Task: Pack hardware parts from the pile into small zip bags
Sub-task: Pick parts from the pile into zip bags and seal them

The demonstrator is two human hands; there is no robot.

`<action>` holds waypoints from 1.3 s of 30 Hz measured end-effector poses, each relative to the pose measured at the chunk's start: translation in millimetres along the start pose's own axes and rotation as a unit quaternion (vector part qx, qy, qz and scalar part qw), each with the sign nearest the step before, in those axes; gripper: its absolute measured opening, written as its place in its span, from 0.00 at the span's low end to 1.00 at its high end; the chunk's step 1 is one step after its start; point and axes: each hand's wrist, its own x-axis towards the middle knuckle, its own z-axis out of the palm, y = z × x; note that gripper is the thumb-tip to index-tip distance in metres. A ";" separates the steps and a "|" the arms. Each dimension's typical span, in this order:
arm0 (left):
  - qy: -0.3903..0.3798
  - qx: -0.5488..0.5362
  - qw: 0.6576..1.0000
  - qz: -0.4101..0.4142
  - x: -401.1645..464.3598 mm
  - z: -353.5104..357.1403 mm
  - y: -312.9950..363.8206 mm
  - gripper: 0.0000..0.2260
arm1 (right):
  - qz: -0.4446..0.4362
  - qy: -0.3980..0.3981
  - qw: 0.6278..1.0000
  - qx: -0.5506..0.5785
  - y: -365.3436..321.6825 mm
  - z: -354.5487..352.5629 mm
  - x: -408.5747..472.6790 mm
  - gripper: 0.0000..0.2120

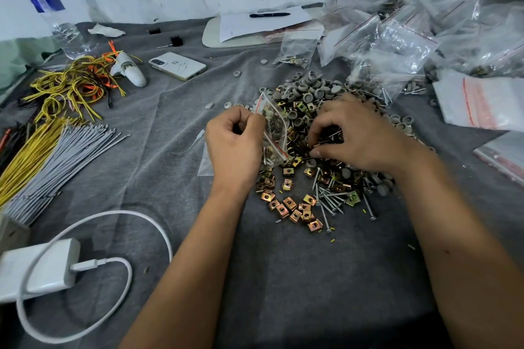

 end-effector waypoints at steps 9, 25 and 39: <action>-0.003 0.007 1.000 -0.007 -0.6 0.0 2.4 0.12 | -0.032 0.110 0.964 0.241 -8.4 10.1 4.8 0.05; -0.011 0.225 0.967 0.118 -1.3 -0.8 1.2 0.04 | 0.005 0.175 0.935 0.310 -17.1 17.2 9.3 0.04; -0.142 0.196 0.955 0.170 -2.2 1.7 -4.5 0.09 | 0.076 0.232 0.897 0.368 -20.4 34.7 14.8 0.06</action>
